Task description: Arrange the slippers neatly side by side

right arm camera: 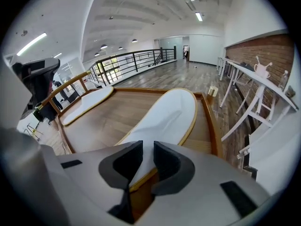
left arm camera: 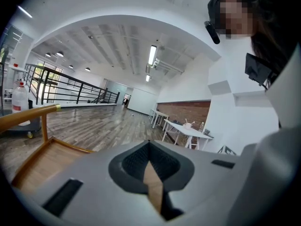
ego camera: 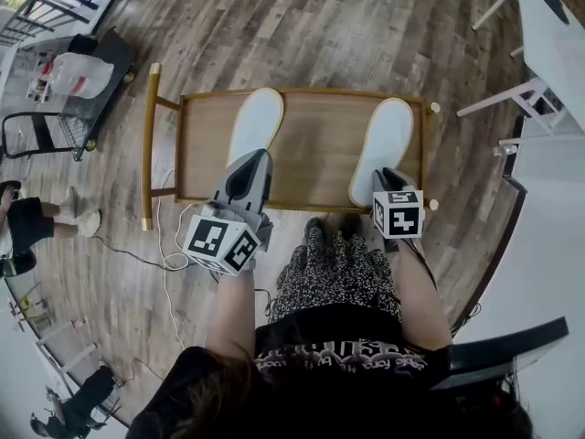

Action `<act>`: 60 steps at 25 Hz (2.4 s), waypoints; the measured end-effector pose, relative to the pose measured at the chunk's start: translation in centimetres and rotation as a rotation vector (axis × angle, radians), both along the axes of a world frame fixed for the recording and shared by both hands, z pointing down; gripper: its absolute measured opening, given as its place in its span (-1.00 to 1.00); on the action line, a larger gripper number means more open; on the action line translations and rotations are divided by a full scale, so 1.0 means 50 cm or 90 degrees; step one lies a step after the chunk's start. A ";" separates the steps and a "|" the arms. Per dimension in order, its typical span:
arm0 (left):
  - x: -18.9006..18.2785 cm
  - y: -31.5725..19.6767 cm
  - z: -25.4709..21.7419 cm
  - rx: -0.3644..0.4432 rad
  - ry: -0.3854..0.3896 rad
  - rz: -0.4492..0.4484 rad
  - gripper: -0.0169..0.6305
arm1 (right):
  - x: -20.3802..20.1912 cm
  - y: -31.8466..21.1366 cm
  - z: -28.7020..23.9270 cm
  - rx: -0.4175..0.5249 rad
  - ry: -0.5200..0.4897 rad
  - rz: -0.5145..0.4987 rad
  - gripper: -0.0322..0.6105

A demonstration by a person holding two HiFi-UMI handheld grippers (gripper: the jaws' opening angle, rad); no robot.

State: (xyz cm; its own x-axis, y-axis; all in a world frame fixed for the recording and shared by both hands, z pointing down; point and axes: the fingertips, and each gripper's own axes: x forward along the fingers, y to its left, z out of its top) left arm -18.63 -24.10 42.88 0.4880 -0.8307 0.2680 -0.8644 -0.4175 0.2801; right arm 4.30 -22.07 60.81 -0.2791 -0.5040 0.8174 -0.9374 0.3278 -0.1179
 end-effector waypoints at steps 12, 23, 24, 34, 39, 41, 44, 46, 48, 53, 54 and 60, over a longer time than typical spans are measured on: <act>0.053 -0.012 -0.005 0.004 0.001 0.026 -0.95 | 0.040 0.014 -0.031 0.012 0.035 -0.044 -0.68; 0.054 -0.020 -0.007 0.003 0.004 0.010 -0.95 | -0.015 0.063 -0.001 -0.043 0.020 -0.118 -0.68; 0.052 -0.018 -0.005 0.002 0.004 0.010 -0.95 | -0.003 0.061 0.000 -0.045 0.024 -0.110 -0.68; -0.005 -0.020 0.013 0.011 -0.015 -0.015 -0.88 | 0.020 0.043 -0.067 0.024 -0.032 -0.062 -0.68; -0.128 -0.068 0.124 -0.063 -0.123 -0.022 -0.85 | 0.000 0.028 -0.146 0.074 -0.096 -0.053 -0.68; -0.158 -0.088 0.179 -0.113 -0.140 -0.011 -0.80 | -0.003 0.028 -0.164 0.085 -0.094 -0.055 -0.68; -0.170 -0.108 0.239 -0.171 -0.147 0.007 -0.57 | -0.007 0.030 -0.178 0.093 -0.091 -0.056 -0.68; -0.167 -0.118 0.269 -0.202 -0.150 0.016 -0.55 | -0.011 0.031 -0.182 0.094 -0.088 -0.058 -0.68; -0.159 -0.122 0.303 -0.245 -0.156 0.026 -0.55 | -0.013 0.033 -0.182 0.093 -0.083 -0.059 -0.68; -0.152 -0.124 0.358 -0.338 -0.211 0.036 -0.55 | -0.021 0.049 -0.171 0.087 -0.069 -0.065 -0.68; -0.153 -0.125 0.361 -0.346 -0.223 0.037 -0.55 | -0.022 0.052 -0.169 0.085 -0.070 -0.065 -0.68; -0.144 -0.125 0.366 -0.367 -0.220 0.026 -0.55 | -0.014 0.053 -0.160 0.080 -0.075 -0.054 -0.68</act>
State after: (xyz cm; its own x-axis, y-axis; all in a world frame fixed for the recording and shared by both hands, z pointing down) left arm -25.84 -30.34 61.16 0.3224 -0.4911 0.8092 -0.9311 -0.3186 0.1776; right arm 3.61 -19.41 52.79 -0.4153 -0.5704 0.7087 -0.8876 0.4247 -0.1783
